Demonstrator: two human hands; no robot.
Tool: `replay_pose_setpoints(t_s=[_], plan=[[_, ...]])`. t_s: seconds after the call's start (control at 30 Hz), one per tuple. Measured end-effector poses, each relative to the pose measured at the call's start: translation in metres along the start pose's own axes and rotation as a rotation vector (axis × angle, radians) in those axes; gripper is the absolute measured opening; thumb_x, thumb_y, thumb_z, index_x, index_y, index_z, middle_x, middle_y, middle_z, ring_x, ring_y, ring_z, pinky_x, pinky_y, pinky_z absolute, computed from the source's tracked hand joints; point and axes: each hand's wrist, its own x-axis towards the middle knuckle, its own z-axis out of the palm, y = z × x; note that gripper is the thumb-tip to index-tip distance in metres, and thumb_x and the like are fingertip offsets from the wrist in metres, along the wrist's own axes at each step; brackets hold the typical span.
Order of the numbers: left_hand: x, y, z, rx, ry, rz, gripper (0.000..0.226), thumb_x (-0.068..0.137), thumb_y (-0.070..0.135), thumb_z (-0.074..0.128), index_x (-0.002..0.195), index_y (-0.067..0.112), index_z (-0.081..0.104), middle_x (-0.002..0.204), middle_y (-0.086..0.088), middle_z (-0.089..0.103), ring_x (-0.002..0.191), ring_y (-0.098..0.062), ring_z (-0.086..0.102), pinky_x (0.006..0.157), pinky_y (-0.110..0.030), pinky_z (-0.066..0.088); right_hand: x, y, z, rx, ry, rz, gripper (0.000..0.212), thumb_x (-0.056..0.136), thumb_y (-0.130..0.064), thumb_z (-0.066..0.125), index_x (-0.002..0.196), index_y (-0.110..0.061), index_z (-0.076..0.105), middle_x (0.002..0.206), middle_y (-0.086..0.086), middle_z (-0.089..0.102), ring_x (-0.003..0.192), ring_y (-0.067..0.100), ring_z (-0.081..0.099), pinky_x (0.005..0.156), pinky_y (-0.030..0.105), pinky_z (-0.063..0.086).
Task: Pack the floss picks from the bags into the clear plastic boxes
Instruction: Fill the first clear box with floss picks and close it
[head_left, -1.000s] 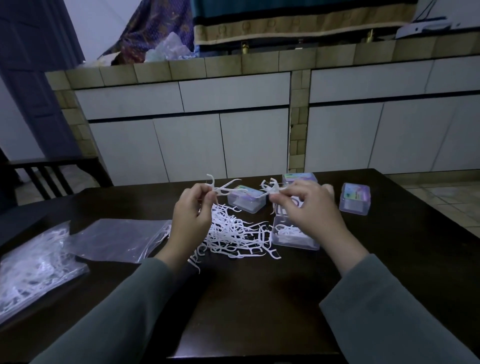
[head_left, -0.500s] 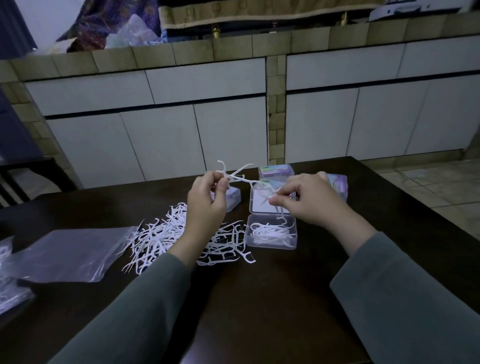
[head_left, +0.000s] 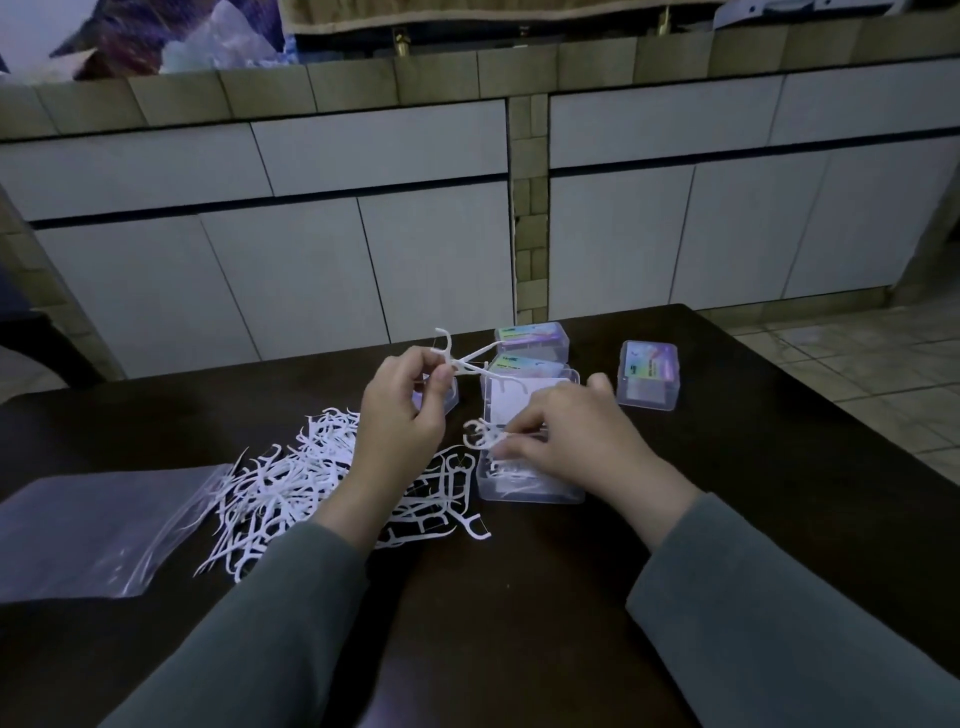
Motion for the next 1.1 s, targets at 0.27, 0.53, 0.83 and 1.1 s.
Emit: replay_pose_setpoints(t_s=[0.27,0.53,0.83,1.1], plan=[[-0.004,0.004,-0.004,-0.006,-0.017,0.011,0.01,0.096,0.022,0.052,0.088,0.026,0.057,0.082,0.018,0.056,0.08,-0.007,0.052,0.066,-0.024,0.04,-0.008,0.001,-0.01,0.045,-0.048,0.084,0.033,0.085,-0.054,0.063,0.109,-0.034,0.07,0.112,-0.01,0.066,0.093,0.008,0.036,0.095,0.034,0.026],[-0.005,0.009,-0.006,0.015,-0.09,0.0,0.012,0.096,0.017,0.054,0.087,0.024,0.057,0.079,0.022,0.055,0.082,-0.003,0.052,0.072,-0.029,0.041,-0.016,0.017,-0.021,0.068,-0.119,0.174,0.036,0.079,-0.055,0.069,0.111,-0.037,0.068,0.111,-0.012,0.062,0.107,0.01,0.05,0.102,0.039,0.033],[-0.009,0.03,0.0,0.099,-0.221,0.045,0.008,0.094,0.026,0.056,0.091,0.023,0.062,0.08,0.015,0.058,0.08,-0.004,0.053,0.068,-0.023,0.042,-0.029,0.03,-0.032,0.104,-0.264,0.228,0.075,0.068,-0.071,0.065,0.133,-0.041,0.045,0.133,-0.008,0.045,0.119,0.014,0.043,0.1,0.037,0.031],[-0.008,0.034,0.001,0.417,-0.538,0.204,0.021,0.092,0.032,0.059,0.111,0.029,0.069,0.101,0.011,0.061,0.098,-0.009,0.045,0.076,-0.028,0.043,-0.031,0.029,-0.029,0.172,-0.293,0.277,0.074,0.069,-0.058,0.076,0.134,-0.041,0.043,0.14,-0.011,0.048,0.13,0.022,0.037,0.104,0.04,0.032]])
